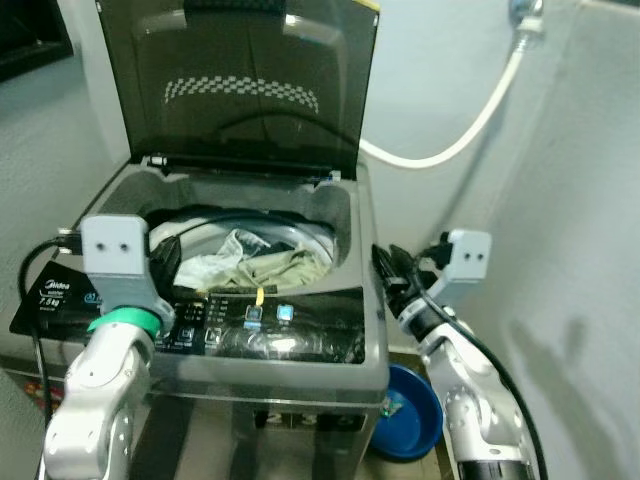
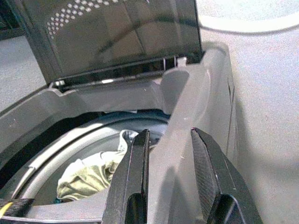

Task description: Clothes washing

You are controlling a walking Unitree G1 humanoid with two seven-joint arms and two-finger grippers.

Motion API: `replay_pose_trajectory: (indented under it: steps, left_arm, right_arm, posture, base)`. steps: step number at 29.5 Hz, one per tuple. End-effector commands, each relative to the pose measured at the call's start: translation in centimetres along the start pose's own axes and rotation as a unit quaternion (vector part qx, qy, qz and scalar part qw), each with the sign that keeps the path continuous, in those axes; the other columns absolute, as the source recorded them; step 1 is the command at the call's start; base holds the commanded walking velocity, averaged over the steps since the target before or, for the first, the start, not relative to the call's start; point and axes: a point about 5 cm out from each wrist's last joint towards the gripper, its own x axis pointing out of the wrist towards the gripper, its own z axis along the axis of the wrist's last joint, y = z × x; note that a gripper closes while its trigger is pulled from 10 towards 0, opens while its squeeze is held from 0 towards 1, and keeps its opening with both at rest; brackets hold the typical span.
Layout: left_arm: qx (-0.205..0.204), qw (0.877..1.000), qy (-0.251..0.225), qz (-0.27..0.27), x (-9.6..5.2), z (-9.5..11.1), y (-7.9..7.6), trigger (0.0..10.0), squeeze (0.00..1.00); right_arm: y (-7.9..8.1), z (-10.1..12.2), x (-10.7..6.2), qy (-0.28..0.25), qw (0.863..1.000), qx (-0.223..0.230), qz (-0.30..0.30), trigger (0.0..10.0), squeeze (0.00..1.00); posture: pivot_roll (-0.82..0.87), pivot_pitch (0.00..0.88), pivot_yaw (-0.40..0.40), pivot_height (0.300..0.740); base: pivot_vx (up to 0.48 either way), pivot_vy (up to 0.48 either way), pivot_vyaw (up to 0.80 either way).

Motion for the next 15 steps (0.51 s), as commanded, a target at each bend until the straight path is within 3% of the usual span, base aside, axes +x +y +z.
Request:
replay_pose_trajectory:
  steps: [1, 4, 9, 15]
  left_arm:
    - [0.0, 1.0, 0.007, 0.004, -0.1, -0.8, -0.2, 10.0, 0.0]
    - [-0.008, 1.0, 0.008, 0.008, 0.0, -1.0, -0.4, 10.0, 0.0]
    - [0.013, 1.0, -0.013, -0.002, 0.1, -0.5, -0.9, 10.0, 0.0]
    - [-0.004, 1.0, -0.027, 0.007, 0.1, 0.1, -1.0, 10.0, 0.0]
  right_arm:
    - [0.2, 0.3, 0.2, -0.01, 1.0, -0.008, -0.002, 10.0, 0.0]
    - [0.3, 0.4, 0.3, -0.012, 1.0, -0.012, 0.001, 10.0, 0.0]
    - [0.6, 1.3, 0.5, -0.024, 0.999, -0.038, 0.016, 10.0, 0.0]
    - [1.4, 2.0, 0.5, -0.038, 0.996, -0.076, 0.04, 10.0, 0.0]
  posture:
    - [0.02, 0.0, 0.009, 0.74]
    - [0.02, 0.0, 0.008, 0.74]
    - [0.02, 0.0, -0.005, 0.74]
    - [0.02, 0.0, -0.012, 0.74]
  base:
    - [0.0, 0.0, 0.0]
    - [0.0, 0.0, 0.0]
    - [0.0, 0.0, 0.0]
    - [0.0, 0.0, 0.67]
